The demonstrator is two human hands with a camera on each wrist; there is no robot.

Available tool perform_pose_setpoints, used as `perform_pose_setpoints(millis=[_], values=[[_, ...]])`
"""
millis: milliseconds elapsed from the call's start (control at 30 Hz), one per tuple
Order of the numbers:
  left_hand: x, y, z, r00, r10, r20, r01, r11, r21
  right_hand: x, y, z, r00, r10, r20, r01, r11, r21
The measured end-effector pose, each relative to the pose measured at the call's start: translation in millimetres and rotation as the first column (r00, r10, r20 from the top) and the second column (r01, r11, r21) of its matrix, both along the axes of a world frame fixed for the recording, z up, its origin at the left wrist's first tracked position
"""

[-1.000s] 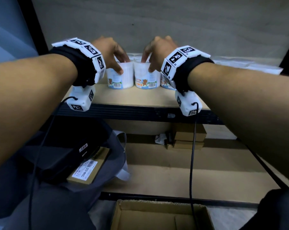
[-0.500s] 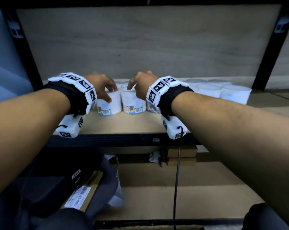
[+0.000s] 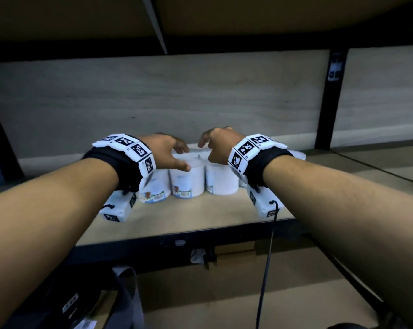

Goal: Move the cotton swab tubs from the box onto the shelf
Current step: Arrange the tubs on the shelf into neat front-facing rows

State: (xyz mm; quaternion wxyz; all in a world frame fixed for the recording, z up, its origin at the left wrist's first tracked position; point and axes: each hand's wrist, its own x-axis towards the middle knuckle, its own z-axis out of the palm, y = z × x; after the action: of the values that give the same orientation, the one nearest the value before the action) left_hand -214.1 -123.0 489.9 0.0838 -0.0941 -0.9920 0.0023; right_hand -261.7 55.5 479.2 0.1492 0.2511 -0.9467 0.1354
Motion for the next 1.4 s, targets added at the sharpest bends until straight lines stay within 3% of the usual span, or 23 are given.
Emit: perform_pose_setpoints(millis=[567, 867, 1133, 1400], values=[[-75.6, 147.6, -15.9, 0.966, -0.252, 0.054, 0.253, 0.968, -0.003, -35.7, 148.8, -5.6, 0.963, -0.264, 0.058, 0.262, 0.964, 0.038], [-100.3, 171.7, -34.4, 0.969, -0.241, 0.058, 0.244, 0.969, -0.042, -50.9, 164.8, -21.5, 0.944, -0.315, 0.096, 0.312, 0.949, 0.040], [-108.3, 168.4, -35.2, 0.970, -0.243, 0.028, 0.238, 0.964, 0.122, -60.6, 166.7, -38.2, 0.926, -0.350, 0.141, 0.351, 0.936, 0.018], [-105.3, 169.3, -32.8, 0.970, -0.242, 0.028, 0.234, 0.958, 0.168, -56.2, 168.6, -41.3, 0.911, -0.367, 0.187, 0.388, 0.918, -0.085]])
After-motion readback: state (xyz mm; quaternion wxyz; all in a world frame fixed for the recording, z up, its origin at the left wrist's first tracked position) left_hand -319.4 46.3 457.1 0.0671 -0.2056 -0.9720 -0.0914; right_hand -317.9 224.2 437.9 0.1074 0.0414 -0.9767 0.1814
